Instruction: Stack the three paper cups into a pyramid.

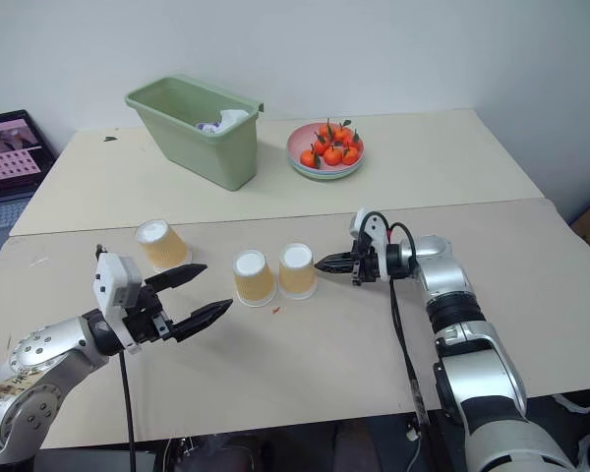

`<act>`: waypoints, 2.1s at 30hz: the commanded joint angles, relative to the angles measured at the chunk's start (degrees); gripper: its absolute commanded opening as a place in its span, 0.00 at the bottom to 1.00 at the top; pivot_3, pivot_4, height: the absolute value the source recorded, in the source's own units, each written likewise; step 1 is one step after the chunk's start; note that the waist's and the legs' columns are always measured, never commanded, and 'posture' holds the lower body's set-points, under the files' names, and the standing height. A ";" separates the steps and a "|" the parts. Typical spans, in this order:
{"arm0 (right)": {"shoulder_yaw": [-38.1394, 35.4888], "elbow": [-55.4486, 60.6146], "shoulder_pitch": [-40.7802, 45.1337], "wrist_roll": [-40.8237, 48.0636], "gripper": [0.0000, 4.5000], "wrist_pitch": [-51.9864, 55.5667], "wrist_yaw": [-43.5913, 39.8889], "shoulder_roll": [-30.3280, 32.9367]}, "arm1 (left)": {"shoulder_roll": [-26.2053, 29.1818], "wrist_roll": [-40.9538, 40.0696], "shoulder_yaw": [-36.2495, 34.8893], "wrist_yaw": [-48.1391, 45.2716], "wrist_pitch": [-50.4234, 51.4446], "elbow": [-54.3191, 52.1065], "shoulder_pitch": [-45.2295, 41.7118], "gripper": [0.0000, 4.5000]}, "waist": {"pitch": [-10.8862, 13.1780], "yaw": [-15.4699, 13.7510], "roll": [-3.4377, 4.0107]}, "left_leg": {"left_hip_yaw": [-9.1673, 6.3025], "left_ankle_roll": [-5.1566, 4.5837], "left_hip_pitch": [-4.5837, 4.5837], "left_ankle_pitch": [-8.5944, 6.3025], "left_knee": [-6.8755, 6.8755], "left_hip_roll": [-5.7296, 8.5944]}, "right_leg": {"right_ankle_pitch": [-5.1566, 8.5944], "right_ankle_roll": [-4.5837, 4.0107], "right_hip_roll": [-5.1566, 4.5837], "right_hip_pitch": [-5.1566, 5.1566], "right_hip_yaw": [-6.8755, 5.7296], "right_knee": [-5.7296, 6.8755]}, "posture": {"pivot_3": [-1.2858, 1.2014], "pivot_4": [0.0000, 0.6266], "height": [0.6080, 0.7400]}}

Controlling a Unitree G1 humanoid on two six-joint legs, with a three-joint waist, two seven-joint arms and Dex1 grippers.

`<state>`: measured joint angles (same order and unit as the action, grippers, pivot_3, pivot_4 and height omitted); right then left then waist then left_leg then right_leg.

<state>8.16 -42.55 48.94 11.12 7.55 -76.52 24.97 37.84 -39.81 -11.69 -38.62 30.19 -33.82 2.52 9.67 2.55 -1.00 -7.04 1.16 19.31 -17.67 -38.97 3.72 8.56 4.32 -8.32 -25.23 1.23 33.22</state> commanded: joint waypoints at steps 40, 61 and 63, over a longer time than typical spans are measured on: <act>-8.97 30.75 -4.60 12.44 0.07 15.61 6.77 5.70 | -6.31 1.78 -15.09 14.28 -1.94 8.87 2.36 1.00 | -0.06 -1.39 -0.10 | -0.01 -0.06 0.02 -0.05 -0.01 -0.01 | 0.00 -0.01 0.02 -0.05 0.01 -0.02 | 0.52 0.24 0.90; -10.67 36.16 -8.20 14.45 0.07 16.49 9.95 7.91 | -3.88 12.08 -7.65 10.18 -3.74 27.45 -12.24 1.00 | -0.06 -1.31 -0.11 | 0.00 0.01 0.02 -0.01 0.00 -0.01 | -0.01 0.00 0.02 -0.04 -0.01 -0.01 | 0.52 0.24 0.90; -10.74 36.87 -8.58 14.53 0.07 16.50 10.30 7.95 | -3.88 13.14 -6.22 9.31 -4.28 30.18 -14.60 1.00 | -0.06 -1.43 -0.11 | 0.00 0.00 0.02 -0.01 -0.01 -0.01 | -0.01 0.00 0.02 -0.04 -0.01 -0.01 | 0.52 0.24 0.90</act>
<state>-0.93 -8.53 40.05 23.89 23.87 -66.74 32.37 33.14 -27.90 -18.54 -28.22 27.89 -4.73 -9.91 9.61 1.12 -1.11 -7.04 1.15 19.32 -17.69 -38.98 3.71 8.54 4.32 -8.30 -25.26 1.22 33.22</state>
